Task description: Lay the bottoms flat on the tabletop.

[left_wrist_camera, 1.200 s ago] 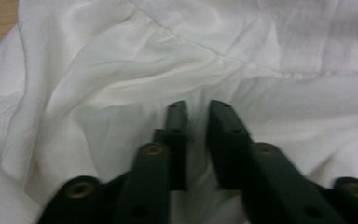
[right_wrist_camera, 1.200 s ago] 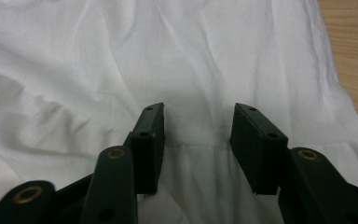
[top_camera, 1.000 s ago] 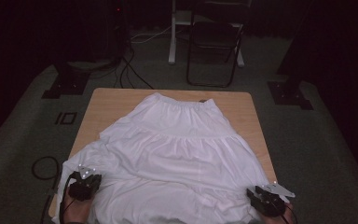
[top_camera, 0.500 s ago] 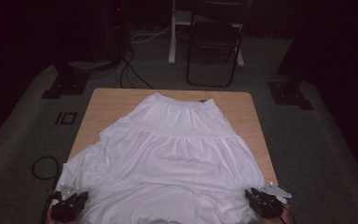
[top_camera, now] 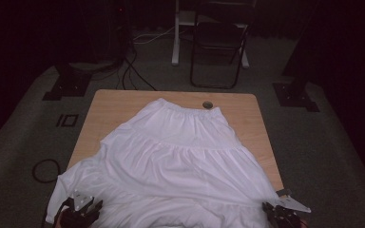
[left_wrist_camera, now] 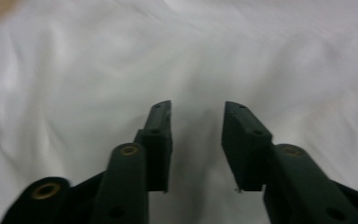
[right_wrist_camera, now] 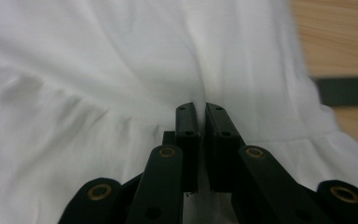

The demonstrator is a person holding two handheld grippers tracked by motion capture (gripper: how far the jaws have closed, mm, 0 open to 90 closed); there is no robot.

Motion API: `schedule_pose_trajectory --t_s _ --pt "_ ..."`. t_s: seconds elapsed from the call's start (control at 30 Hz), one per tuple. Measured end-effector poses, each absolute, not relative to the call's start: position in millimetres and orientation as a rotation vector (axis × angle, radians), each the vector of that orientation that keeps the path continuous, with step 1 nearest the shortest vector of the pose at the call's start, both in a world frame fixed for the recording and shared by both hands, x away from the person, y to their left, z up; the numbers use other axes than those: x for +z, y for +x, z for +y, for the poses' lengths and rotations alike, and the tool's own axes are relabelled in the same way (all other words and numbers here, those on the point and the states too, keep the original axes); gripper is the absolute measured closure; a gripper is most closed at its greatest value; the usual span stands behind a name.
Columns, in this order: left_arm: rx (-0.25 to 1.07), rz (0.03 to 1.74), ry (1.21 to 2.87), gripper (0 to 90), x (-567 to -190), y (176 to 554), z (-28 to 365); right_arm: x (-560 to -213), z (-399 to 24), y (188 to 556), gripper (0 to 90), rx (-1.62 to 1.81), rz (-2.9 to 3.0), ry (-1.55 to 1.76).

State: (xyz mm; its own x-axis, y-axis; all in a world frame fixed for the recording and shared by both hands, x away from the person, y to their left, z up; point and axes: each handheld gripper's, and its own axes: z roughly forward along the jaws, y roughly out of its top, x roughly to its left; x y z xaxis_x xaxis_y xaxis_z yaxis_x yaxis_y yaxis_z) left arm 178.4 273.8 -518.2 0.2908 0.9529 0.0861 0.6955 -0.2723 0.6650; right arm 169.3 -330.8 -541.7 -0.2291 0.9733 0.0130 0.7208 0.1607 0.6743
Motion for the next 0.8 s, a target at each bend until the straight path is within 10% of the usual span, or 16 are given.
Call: schedule_pose_trajectory --t_s 0.47,0.63,0.8 --pt "0.792 1.542 2.031 44.8 -535.9 278.4 272.8 -530.3 -330.0 197.5 56.3 0.874 1.920 1.549" --pt "0.756 1.578 2.031 83.5 -536.7 266.9 282.0 -536.2 -324.8 218.0 53.2 0.873 1.950 1.557" --pt "0.755 1.694 1.983 85.6 -535.1 236.3 307.8 -542.1 -317.1 225.5 51.3 0.869 1.997 1.548"
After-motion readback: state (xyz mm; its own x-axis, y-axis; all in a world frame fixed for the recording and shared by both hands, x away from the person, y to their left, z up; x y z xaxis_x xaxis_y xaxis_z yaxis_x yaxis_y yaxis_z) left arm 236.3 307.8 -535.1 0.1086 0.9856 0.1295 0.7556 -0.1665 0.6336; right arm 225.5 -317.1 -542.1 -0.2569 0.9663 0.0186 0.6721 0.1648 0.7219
